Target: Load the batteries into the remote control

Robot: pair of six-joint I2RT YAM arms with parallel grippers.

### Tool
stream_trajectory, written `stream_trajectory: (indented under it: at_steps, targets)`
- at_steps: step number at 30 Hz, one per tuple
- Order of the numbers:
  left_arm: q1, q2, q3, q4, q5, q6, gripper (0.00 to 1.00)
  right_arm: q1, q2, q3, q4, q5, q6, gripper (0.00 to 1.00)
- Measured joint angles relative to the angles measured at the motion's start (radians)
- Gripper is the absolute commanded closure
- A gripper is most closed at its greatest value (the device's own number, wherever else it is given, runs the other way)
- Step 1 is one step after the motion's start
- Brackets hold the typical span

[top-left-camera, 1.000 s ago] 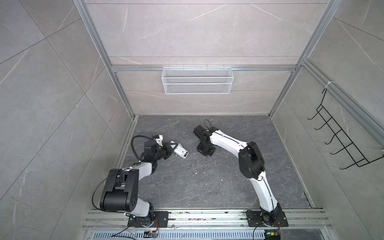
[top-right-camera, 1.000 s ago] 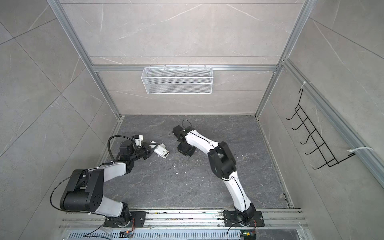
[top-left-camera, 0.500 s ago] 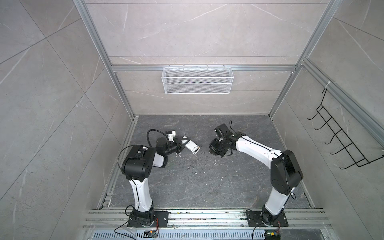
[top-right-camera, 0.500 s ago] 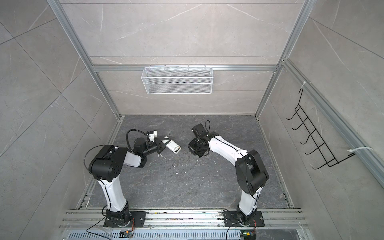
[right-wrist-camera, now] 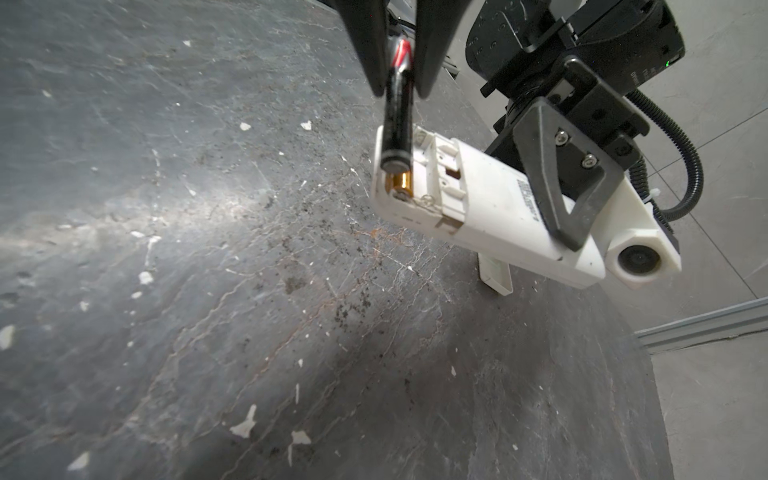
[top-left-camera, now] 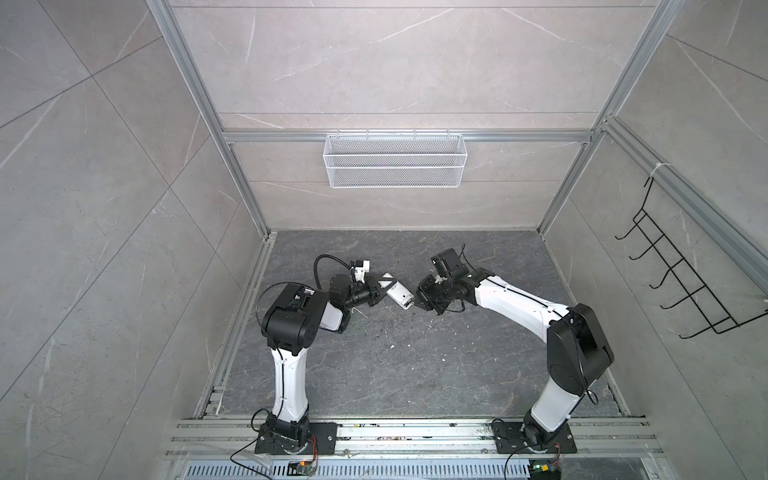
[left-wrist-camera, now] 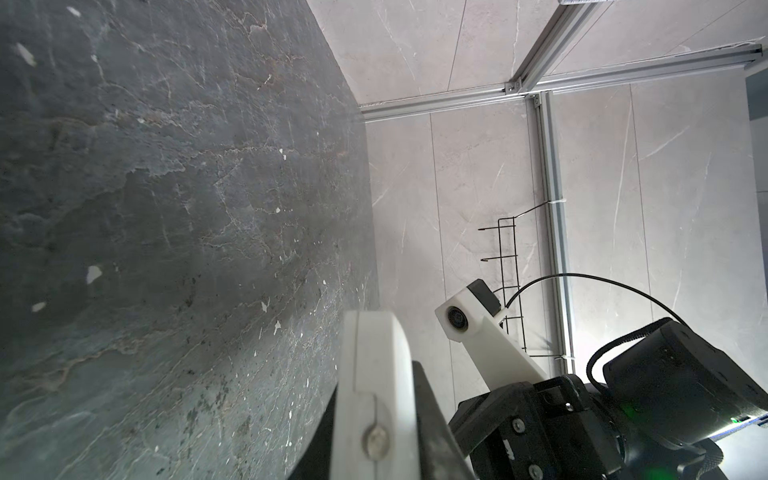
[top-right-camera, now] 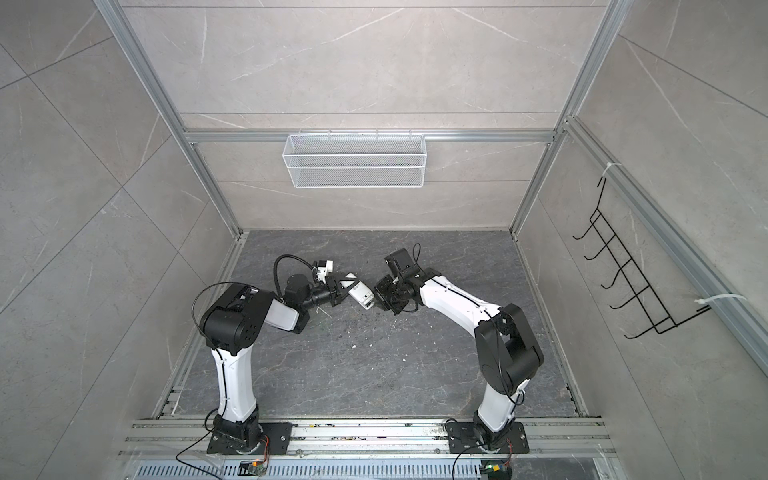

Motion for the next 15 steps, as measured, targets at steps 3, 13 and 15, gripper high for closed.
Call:
stream_trajectory:
  at_steps: [3,13,15]
  targets:
    - [0.000,0.002,0.012,-0.016,0.015,-0.007,1.00,0.003,0.000,0.000,0.024,-0.019,0.009,0.84]
    - [-0.001,0.002,0.028,-0.106,0.034,-0.007,1.00,0.010,0.014,0.001,0.068,-0.072,0.025,0.84]
    - [-0.001,0.002,0.029,-0.113,0.035,-0.007,1.00,0.010,0.018,0.001,0.072,-0.076,0.028,0.84]
